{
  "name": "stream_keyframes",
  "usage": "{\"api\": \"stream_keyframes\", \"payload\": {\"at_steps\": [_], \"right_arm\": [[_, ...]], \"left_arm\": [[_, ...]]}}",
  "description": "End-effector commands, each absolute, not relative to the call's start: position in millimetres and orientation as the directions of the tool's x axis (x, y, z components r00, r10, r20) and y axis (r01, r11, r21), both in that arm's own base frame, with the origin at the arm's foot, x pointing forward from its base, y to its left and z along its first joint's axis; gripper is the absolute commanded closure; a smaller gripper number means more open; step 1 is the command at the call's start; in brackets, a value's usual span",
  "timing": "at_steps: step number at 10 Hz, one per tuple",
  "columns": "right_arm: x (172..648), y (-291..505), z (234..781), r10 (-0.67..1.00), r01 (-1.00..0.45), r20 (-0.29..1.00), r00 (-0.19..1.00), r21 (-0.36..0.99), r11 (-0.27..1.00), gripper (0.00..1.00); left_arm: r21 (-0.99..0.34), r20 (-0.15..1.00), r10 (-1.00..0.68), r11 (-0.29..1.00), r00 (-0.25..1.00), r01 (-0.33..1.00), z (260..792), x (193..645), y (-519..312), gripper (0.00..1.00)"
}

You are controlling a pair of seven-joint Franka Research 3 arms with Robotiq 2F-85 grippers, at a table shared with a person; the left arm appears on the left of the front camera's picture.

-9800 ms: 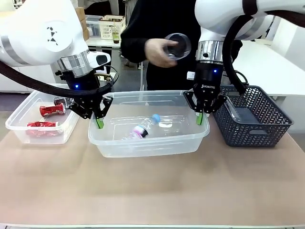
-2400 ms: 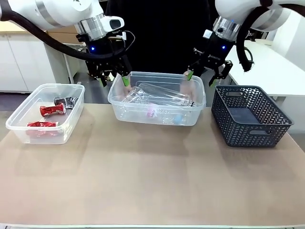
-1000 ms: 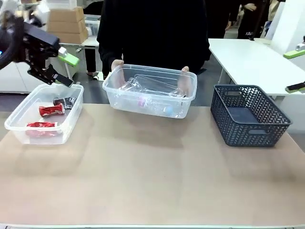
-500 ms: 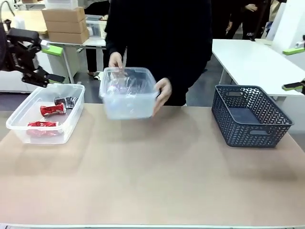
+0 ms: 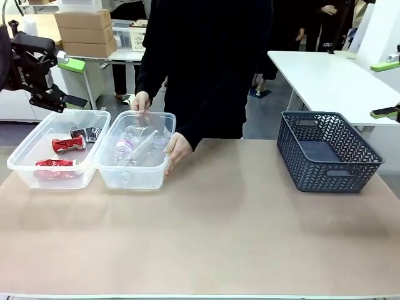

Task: Sort the waste into each basket.
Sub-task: Release the Organizing box you were holding.

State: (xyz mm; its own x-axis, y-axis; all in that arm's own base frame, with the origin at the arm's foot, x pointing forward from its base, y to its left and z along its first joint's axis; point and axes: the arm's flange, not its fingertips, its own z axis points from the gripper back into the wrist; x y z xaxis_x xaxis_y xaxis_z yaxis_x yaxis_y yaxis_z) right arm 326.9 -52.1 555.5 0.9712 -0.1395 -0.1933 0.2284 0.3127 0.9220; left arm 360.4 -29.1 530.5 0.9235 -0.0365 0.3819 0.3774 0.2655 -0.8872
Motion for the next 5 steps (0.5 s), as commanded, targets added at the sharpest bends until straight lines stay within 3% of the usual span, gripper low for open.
{"api": "stream_keyframes", "payload": {"at_steps": [1,5], "right_arm": [[325.8,-55.4,557.0,-0.124,0.209,-0.178,0.976,0.921,0.328,0.08],[325.8,-55.4,557.0,-0.124,0.209,-0.178,0.976,0.921,0.328,0.08]], "left_arm": [[-0.884,0.393,-0.048,0.257,0.918,0.392,531.4,360.2,-27.3,0.00],[-0.884,0.393,-0.048,0.257,0.918,0.392,531.4,360.2,-27.3,0.00]]}}
